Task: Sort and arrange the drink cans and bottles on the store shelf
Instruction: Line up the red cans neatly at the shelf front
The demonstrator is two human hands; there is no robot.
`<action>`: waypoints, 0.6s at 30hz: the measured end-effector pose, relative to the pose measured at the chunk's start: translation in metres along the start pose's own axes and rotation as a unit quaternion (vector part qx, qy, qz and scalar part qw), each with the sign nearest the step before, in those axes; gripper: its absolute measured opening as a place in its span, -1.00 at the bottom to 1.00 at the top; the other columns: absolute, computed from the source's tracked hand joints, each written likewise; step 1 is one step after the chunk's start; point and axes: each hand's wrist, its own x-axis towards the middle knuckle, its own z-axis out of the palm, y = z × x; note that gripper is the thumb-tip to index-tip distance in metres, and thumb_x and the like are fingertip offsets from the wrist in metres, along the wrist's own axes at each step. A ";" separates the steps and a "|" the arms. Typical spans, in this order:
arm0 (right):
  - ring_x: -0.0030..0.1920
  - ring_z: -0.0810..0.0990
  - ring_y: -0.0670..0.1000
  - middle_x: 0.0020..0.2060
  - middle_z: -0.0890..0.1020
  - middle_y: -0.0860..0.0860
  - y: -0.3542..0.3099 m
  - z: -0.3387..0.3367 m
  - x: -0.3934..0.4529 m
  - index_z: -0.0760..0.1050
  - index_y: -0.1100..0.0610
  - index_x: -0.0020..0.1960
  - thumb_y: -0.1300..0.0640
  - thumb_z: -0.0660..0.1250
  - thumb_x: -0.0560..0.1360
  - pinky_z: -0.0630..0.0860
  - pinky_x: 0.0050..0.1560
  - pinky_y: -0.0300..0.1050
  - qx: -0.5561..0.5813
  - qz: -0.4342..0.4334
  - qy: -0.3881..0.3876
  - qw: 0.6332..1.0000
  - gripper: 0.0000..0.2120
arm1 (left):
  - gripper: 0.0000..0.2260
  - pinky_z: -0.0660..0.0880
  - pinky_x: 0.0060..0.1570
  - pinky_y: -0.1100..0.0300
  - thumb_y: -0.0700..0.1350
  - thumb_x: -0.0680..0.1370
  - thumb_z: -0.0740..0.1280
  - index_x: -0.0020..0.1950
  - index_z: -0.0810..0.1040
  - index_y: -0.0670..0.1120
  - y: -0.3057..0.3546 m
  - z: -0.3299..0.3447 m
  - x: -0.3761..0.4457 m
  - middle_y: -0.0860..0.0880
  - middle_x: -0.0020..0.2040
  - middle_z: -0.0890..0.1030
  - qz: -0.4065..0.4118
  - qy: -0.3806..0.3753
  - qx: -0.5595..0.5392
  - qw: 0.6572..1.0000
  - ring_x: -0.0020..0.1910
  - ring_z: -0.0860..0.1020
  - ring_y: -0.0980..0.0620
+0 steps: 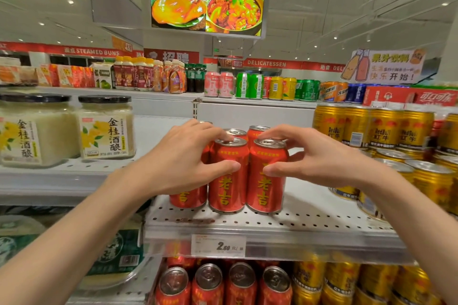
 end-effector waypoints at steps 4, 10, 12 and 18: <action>0.19 0.58 -0.24 0.20 0.61 -0.19 0.003 -0.002 -0.003 0.50 -0.18 0.30 -0.12 0.54 0.39 0.63 0.17 -0.10 0.007 0.002 0.003 1.000 -0.49 | -0.35 0.42 0.26 0.00 0.50 0.40 0.13 0.32 0.51 0.15 0.002 0.000 -0.001 0.15 0.19 0.58 -0.002 0.007 0.006 1.000 0.18 0.46 0.11; 0.18 0.63 -0.17 0.31 0.55 -0.25 0.008 -0.008 -0.006 0.45 -0.34 0.33 -0.35 0.43 0.34 0.58 0.24 -0.02 0.001 0.003 -0.036 0.999 -0.43 | -0.34 0.41 0.29 0.04 0.52 0.40 0.09 0.34 0.47 0.17 0.008 -0.006 0.000 0.16 0.23 0.55 -0.002 -0.017 0.029 0.999 0.23 0.44 0.13; 0.26 0.57 -0.21 0.35 0.51 -0.31 0.010 -0.017 -0.008 0.39 -0.43 0.37 -0.38 0.34 0.38 0.52 0.30 -0.05 0.008 0.010 -0.071 0.997 -0.44 | -0.32 0.42 0.29 0.05 0.54 0.40 0.09 0.33 0.49 0.17 0.013 -0.010 0.002 0.19 0.23 0.52 0.002 -0.028 0.036 0.999 0.23 0.42 0.15; 0.12 0.65 -0.17 0.17 0.65 -0.17 0.031 -0.030 0.022 0.57 -0.06 0.29 -0.02 0.29 0.64 0.61 0.17 -0.04 0.031 0.019 0.103 0.994 -0.75 | -0.37 0.44 0.29 0.03 0.52 0.42 0.18 0.33 0.53 0.18 0.035 -0.014 0.029 0.20 0.22 0.56 0.042 -0.030 0.001 0.999 0.23 0.44 0.16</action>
